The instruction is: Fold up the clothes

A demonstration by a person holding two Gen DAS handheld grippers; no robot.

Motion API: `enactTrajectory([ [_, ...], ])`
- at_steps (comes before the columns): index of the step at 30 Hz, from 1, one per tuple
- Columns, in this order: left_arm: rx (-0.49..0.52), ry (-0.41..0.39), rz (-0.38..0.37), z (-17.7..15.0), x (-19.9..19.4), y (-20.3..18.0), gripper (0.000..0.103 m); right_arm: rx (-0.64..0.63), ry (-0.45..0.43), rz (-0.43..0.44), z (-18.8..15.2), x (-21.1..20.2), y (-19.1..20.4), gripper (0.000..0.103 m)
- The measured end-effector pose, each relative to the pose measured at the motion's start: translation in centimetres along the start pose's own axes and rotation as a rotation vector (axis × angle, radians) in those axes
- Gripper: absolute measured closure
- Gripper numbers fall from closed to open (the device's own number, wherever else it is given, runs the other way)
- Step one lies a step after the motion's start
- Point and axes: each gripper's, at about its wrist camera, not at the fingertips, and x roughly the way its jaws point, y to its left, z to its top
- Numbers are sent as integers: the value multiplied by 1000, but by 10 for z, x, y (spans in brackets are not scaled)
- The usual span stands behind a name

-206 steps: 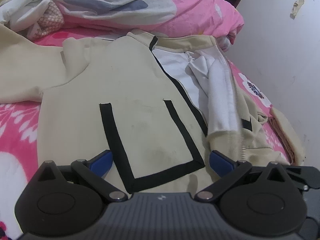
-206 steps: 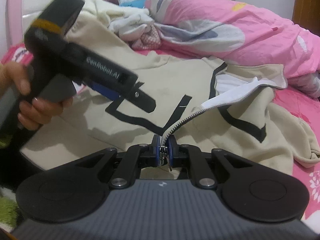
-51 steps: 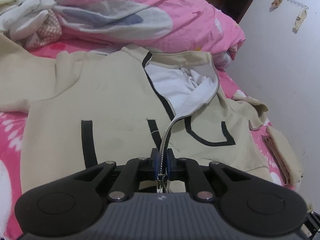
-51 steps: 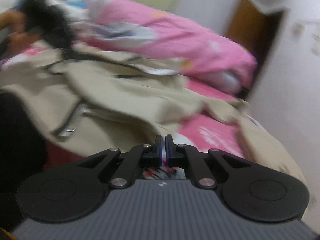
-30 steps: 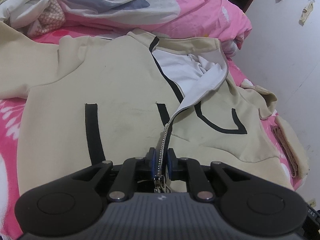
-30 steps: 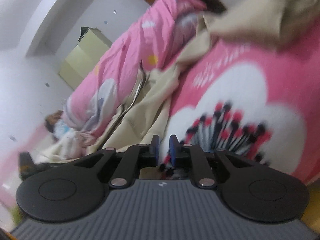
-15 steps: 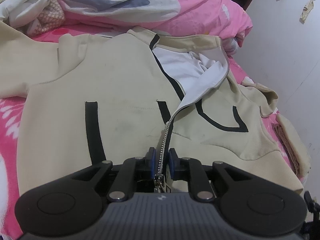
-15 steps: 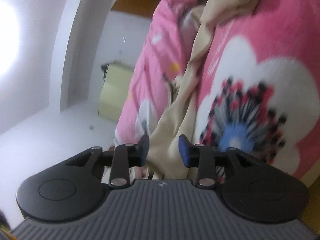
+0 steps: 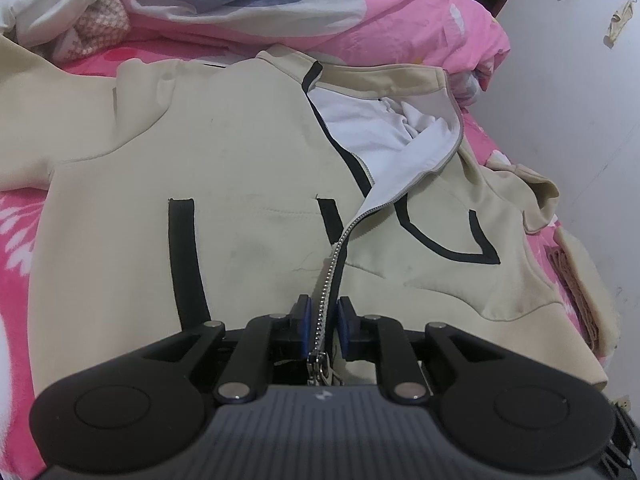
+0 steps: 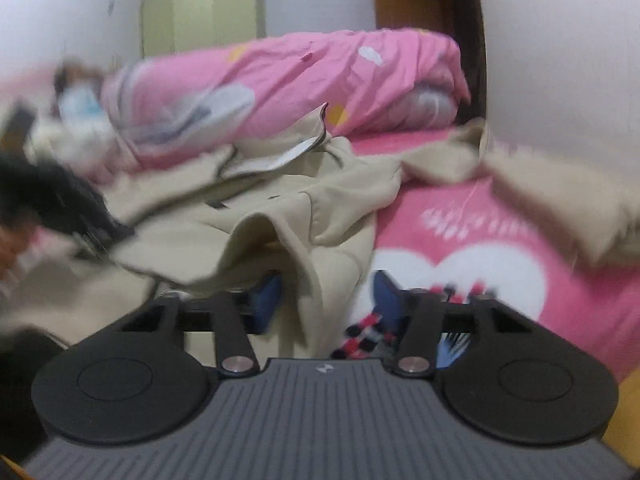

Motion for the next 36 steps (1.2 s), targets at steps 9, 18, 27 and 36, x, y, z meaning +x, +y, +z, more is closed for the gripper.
enactTrajectory([
  [9,-28,-14,-56,-4,-15,-11,97,-143,-99,-262,13,-8,14,101],
  [18,-4,50,-207,-31,-30,-38,97,266,-110,-287,-6,-10,-40,101],
  [27,-29,121,-197,-41,-11,-25,95,661,-45,-111,-42,-32,-87,72],
  [36,12,125,-216,-37,-10,-33,67,903,-56,216,-49,-46,-81,59],
])
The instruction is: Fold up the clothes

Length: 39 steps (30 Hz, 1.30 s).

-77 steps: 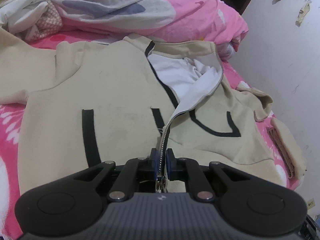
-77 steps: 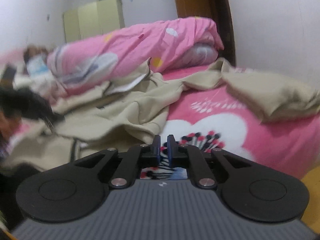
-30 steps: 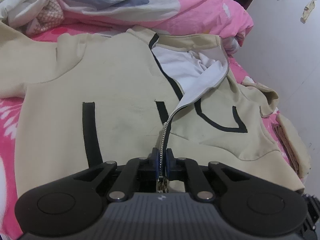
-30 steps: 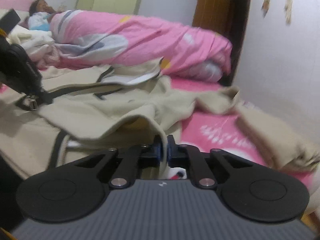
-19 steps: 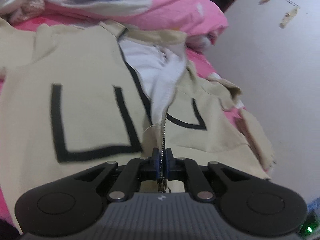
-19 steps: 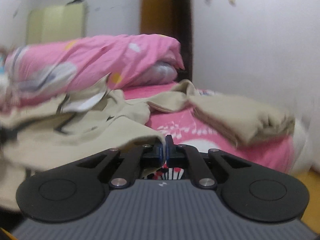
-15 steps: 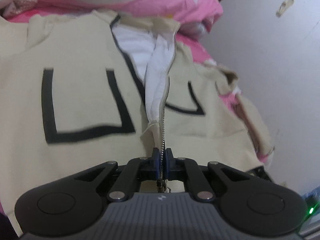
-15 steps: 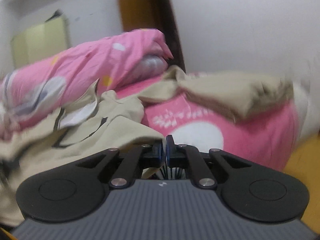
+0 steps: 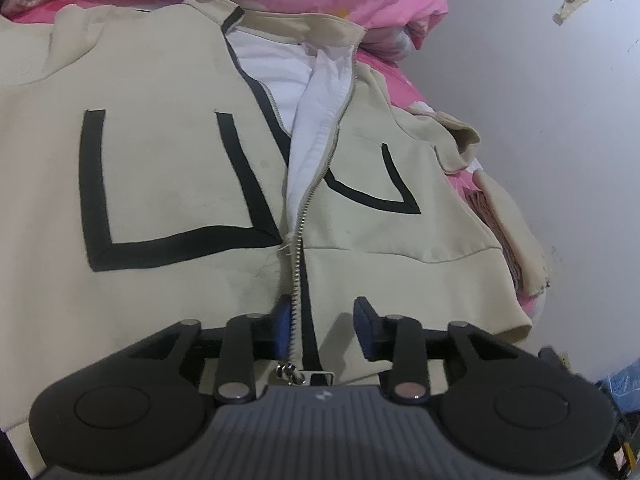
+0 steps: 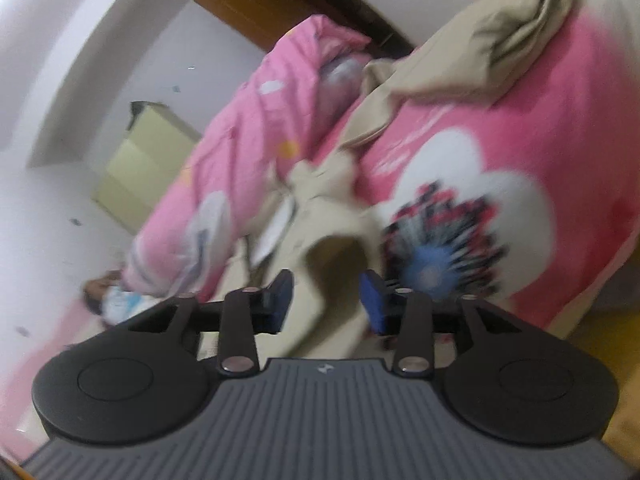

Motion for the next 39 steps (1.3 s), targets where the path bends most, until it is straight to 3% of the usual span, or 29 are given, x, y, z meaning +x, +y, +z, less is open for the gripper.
enactTrajectory([
  [4,-5,0,24,4,0,0,69,55,22,16,0,29,6,59],
  [7,-13,4,45,6,2,2,79,90,39,-32,-1,44,4,59],
  [11,-37,20,21,7,2,4,89,154,35,-85,-2,56,-4,59],
  [14,-57,32,-2,8,1,4,95,209,6,-53,-2,60,-12,73],
  [16,-69,40,-17,8,1,5,97,228,5,-20,0,65,-16,97],
  [18,-82,48,-32,9,1,6,97,238,-19,0,4,64,-16,100],
  [20,-95,56,-47,9,0,6,97,238,-64,28,10,56,-15,101],
  [24,-138,98,-162,7,4,2,97,270,-137,75,23,40,-20,101],
  [28,-125,146,-196,-2,17,-5,97,341,-185,89,32,31,-38,101],
  [32,-98,171,-163,-10,30,-7,97,384,-191,75,32,31,-57,101],
  [39,-13,148,-129,-10,31,-15,94,407,-138,27,27,35,-78,98],
])
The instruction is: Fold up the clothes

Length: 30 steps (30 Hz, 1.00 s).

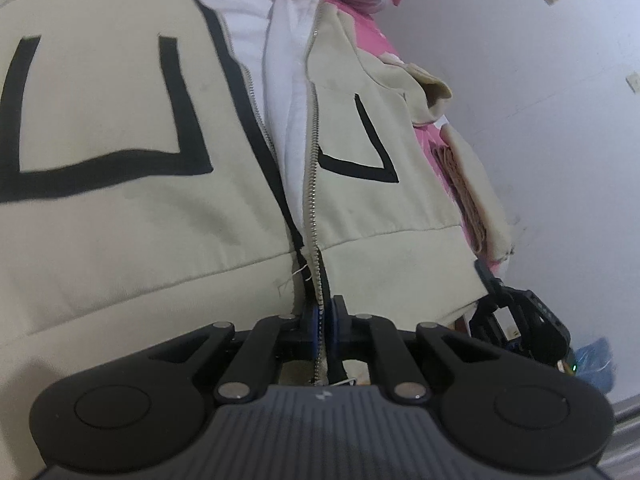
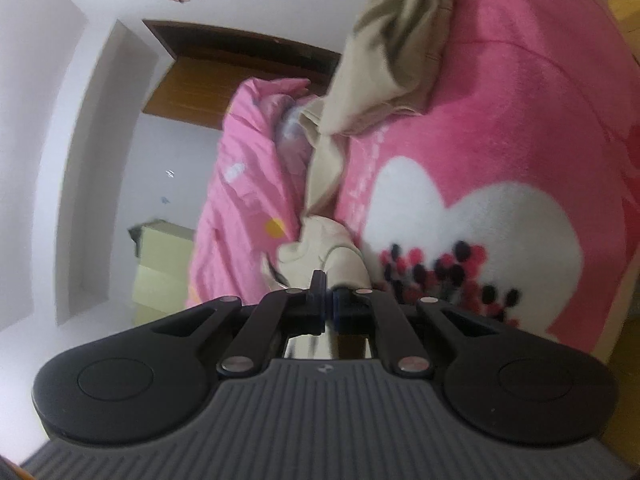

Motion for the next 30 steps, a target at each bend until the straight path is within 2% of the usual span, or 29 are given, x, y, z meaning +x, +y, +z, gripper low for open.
enactTrajectory([
  [2,19,1,9,2,-1,-2,89,-6,28,-29,1,-1,-3,97],
  [3,28,0,10,4,-1,-4,84,-9,42,-42,1,-2,-4,94],
  [5,47,-8,11,6,-2,-7,74,-39,62,-62,1,-9,-2,82],
  [6,58,-13,11,7,-3,-8,71,-59,71,-70,0,-13,0,72],
  [9,92,-15,25,7,1,-13,72,-119,92,-83,1,-33,8,61],
  [10,105,-17,34,6,3,-14,74,-153,88,-99,2,-39,14,61],
  [11,116,-23,48,5,5,-15,81,-195,76,-121,4,-46,20,61],
  [12,124,-28,62,4,5,-15,88,-243,57,-144,6,-51,28,62],
  [17,119,-39,51,2,2,-9,90,-563,-11,-223,14,-41,84,66],
  [20,138,-54,48,-1,3,-9,91,-744,97,-199,4,3,115,72],
  [22,145,-69,40,-4,3,-7,91,-830,190,-190,-6,39,125,82],
  [24,153,-87,21,-7,2,-4,91,-902,256,-253,-11,74,123,89],
  [25,157,-98,7,-9,2,-1,91,-938,273,-318,-10,91,114,99],
  [26,156,-105,-8,-11,1,2,91,-963,287,-372,-6,107,102,103],
  [27,149,-110,-25,-12,0,6,91,-953,296,-392,-1,116,94,103],
  [28,142,-113,-44,-12,-1,10,91,-906,298,-378,7,119,90,103],
  [30,127,-113,-71,-12,-1,15,91,-894,283,-396,12,121,102,103],
])
